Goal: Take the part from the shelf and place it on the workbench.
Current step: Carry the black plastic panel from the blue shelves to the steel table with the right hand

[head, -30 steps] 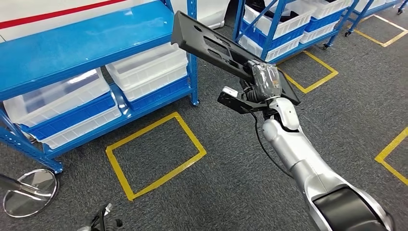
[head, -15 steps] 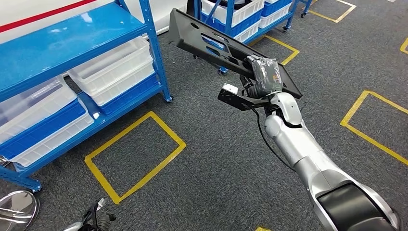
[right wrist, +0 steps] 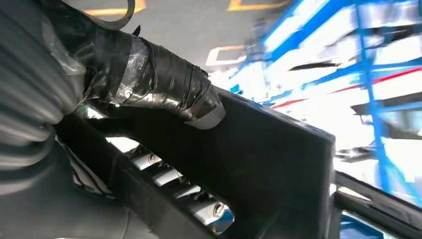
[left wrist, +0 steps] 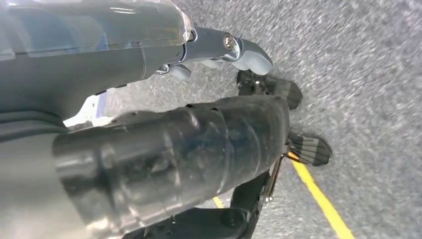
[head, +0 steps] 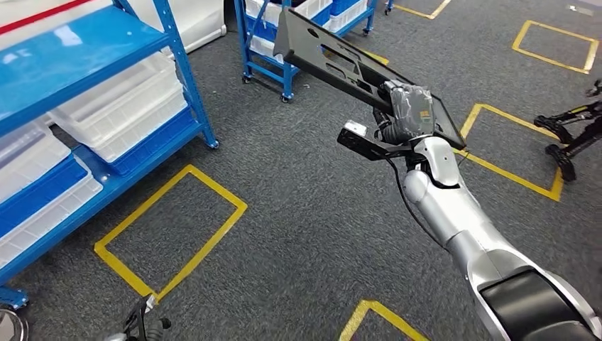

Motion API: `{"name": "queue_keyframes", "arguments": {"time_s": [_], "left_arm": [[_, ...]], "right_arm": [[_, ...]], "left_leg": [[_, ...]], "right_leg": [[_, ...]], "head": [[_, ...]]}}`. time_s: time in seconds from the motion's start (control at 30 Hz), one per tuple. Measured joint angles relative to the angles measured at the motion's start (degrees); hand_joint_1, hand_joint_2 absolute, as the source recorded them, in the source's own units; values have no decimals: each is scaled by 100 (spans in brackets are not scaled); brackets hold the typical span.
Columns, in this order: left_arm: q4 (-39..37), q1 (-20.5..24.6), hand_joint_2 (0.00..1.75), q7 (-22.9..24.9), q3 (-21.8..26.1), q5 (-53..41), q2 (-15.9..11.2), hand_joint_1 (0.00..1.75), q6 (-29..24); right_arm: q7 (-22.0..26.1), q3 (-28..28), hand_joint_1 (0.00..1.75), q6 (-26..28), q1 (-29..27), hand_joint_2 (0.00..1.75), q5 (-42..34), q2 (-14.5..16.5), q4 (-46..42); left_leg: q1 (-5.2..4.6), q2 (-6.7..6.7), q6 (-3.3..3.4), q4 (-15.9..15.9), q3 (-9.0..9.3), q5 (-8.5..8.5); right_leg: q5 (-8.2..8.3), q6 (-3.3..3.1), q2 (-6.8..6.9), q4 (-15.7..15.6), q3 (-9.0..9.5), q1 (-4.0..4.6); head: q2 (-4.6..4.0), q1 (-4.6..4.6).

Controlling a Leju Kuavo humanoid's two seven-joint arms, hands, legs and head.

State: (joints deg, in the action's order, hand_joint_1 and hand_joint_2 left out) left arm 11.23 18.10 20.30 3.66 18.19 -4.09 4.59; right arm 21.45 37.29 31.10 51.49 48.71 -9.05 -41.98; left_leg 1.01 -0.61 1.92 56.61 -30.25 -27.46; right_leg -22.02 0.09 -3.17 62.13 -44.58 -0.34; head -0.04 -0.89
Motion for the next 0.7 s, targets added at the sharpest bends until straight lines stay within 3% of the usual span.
{"name": "queue_keyframes", "arguments": {"time_s": [0.07, 0.1, 0.13, 0.17, 0.2, 0.23, 0.27, 0.33, 0.4, 0.43, 0.5, 0.57, 0.6, 0.63, 0.67, 0.7], "left_arm": [[0, -27, 0, -21, -1, -1, 27, 0, 0], [0, -40, 0, -30, -1, -2, 40, 0, 0], [0, -49, 0, -43, -1, -2, 53, 0, 0], [0, -53, 0, -55, -2, -3, 67, 0, 0], [0, -54, 0, -65, -2, -8, 79, 0, 0], [1, -53, 0, -72, -3, -12, 84, 0, 0], [2, -50, 0, -75, -4, -16, 87, 0, 1], [4, -49, 0, -76, -8, -20, 99, 0, 5], [4, -60, 0, -76, -13, -20, 145, 0, 7], [3, -71, 0, -76, -16, -19, 169, 0, 7], [2, -103, 0, -76, -17, -19, 205, 0, 10], [2, -126, 0, -76, -18, -21, 217, 0, 15], [2, -127, 0, -76, -18, -22, 219, 0, 15], [2, -126, 0, -76, -18, -25, 219, 0, 13], [2, -125, 0, -76, -18, -26, 219, 0, 11], [2, -121, 0, -76, -18, -27, 219, 0, 9]], "right_arm": [[-6, -1, 175, 26, 8, 175, 24, -19, 44], [-14, -1, 175, 41, 3, 175, 41, -24, 70], [-26, -1, 175, 61, -5, 175, 57, -28, 97], [-40, -3, 175, 82, -13, 175, 72, -33, 127], [-58, -9, 175, 102, -20, 175, 85, -37, 157], [-71, -19, 175, 121, -22, 175, 97, -38, 186], [-80, -33, 175, 134, -18, 175, 112, -38, 211], [-85, -66, 175, 165, -10, 175, 151, -38, 260], [-85, -96, 175, 193, -14, 175, 187, -53, 312], [-86, -110, 175, 203, -13, 175, 207, -63, 338], [-100, -142, 175, 209, -3, 175, 250, -78, 385], [-113, -163, 175, 219, 5, 175, 283, -84, 426], [-114, -169, 175, 224, 3, 175, 290, -86, 446], [-114, -173, 175, 227, -1, 175, 295, -88, 466], [-114, -180, 175, 227, -5, 175, 297, -93, 486], [-114, -190, 175, 227, -7, 175, 298, -102, 503]], "left_leg": [[-13, 155, 24, 0, -153, 130], [-15, 236, 12, 8, -238, 190], [-12, 321, -6, 21, -326, 247], [-6, 399, -30, 42, -415, 298], [1, 470, -60, 72, -499, 340], [4, 531, -94, 112, -575, 372], [5, 587, -134, 161, -644, 396], [3, 690, -221, 224, -731, 470], [45, 771, -314, 222, -777, 546], [77, 714, -350, 248, -813, 495], [106, 428, -375, 570, -954, 97], [70, 171, -320, 1308, -1160, -475], [36, 122, -275, 1677, -1231, -650], [-7, 98, -216, 1921, -1239, -704], [-60, 80, -144, 1974, -1159, -636], [-120, 45, -63, 1828, -983, -491]], "right_leg": [[-575, 65, 224, 754, -167, -44], [-683, 104, 265, 1125, -212, -81], [-636, 145, 285, 1374, -197, -122], [-487, 188, 306, 1455, -102, -166], [-326, 231, 353, 1338, 93, -209], [-277, 276, 457, 1038, 383, -247], [-351, 299, 558, 629, 704, -240], [-593, 238, 693, -5, 1102, -174], [-593, 80, 620, -160, 1087, -98], [-533, 10, 571, -166, 1033, -80], [-405, -129, 478, -180, 910, -65], [-266, -218, 355, -179, 750, -7], [-191, -246, 276, -177, 662, 31], [-114, -265, 192, -176, 571, 69], [-38, -277, 108, -175, 482, 98], [36, -283, 27, -174, 399, 117]], "head": [[0, -16], [0, -17], [0, -17], [0, -16], [0, -16], [0, -17], [0, -15], [0, -2], [0, 9], [0, 9], [0, 8], [0, 10], [0, 12], [0, 11], [0, 11], [0, 11]]}}
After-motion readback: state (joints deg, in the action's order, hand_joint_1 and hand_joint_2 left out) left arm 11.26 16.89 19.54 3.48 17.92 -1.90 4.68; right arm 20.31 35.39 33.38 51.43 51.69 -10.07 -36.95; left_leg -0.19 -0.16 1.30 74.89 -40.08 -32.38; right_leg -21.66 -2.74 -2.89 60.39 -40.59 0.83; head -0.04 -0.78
